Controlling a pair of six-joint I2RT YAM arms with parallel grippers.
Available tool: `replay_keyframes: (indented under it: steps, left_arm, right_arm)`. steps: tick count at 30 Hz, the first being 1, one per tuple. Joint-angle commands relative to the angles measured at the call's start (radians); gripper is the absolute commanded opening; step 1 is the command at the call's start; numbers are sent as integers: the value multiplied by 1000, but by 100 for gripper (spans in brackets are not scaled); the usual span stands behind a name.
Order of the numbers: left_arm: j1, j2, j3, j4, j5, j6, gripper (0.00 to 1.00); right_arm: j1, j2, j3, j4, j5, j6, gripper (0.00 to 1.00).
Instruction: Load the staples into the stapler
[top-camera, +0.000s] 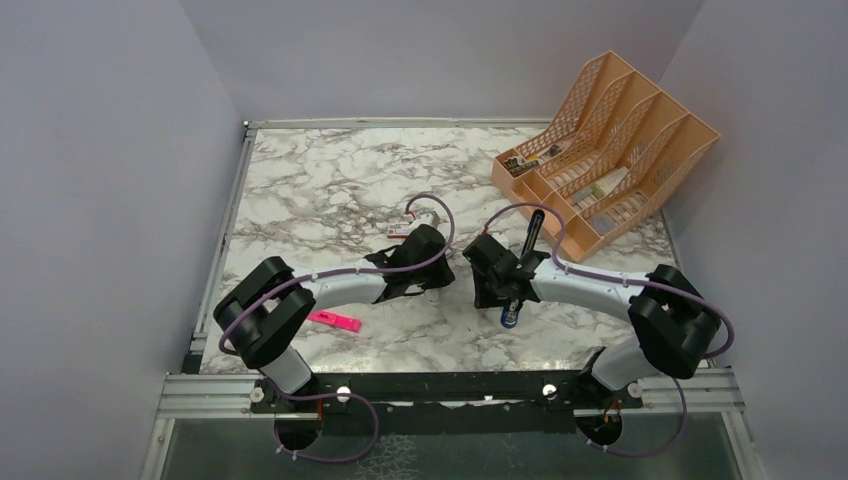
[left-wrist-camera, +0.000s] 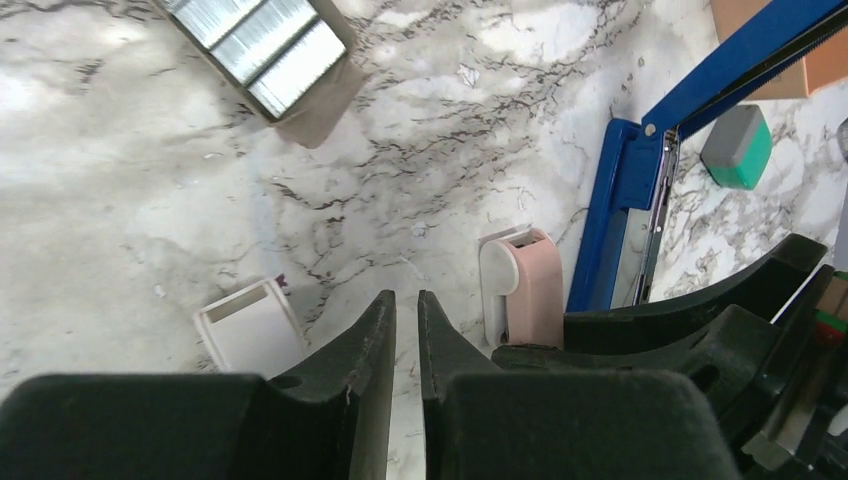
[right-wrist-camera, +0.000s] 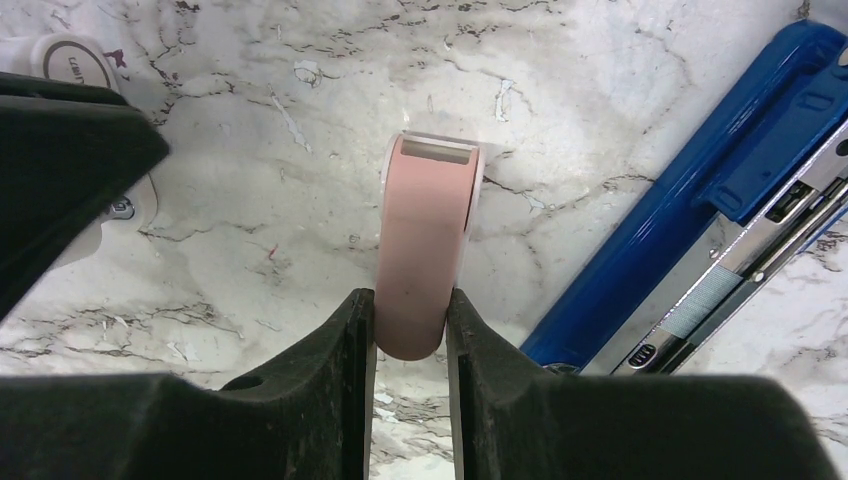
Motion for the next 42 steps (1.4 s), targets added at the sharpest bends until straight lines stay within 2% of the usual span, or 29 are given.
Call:
replay_keyframes:
  steps: [1,7,12,15,20,26,36,42]
  left_arm:
    - [18,-58,-29,-17,-64,-13,15]
    - [27,-79,-26,-13,-53,5,16]
    - [32,-97,-16,-24,-58,20,18]
    - [35,-109,-16,-31,-62,28,18]
    - [40,-127,-20,-41,-64,34,18]
    - [45,-144,-26,-44,-64,36,18]
    - [51,-158,-39,-50,-60,45,19]
    - [56,-170,-45,-52,-58,51,19]
  right_arm:
    - [9,105,-29,73,-17,1,31]
    - [8,42,15,39,11,-11,37]
    - [9,-32,63,-20,51,-14,52]
    - [8,-65,80,-43,62,-13,57]
    - [8,-79,102,-105,115,10,57]
    - [8,-35,107,-113,111,8,51]
    - [4,76,121,-77,64,-4,56]
    - [-3,101,111,-55,45,-1,54]
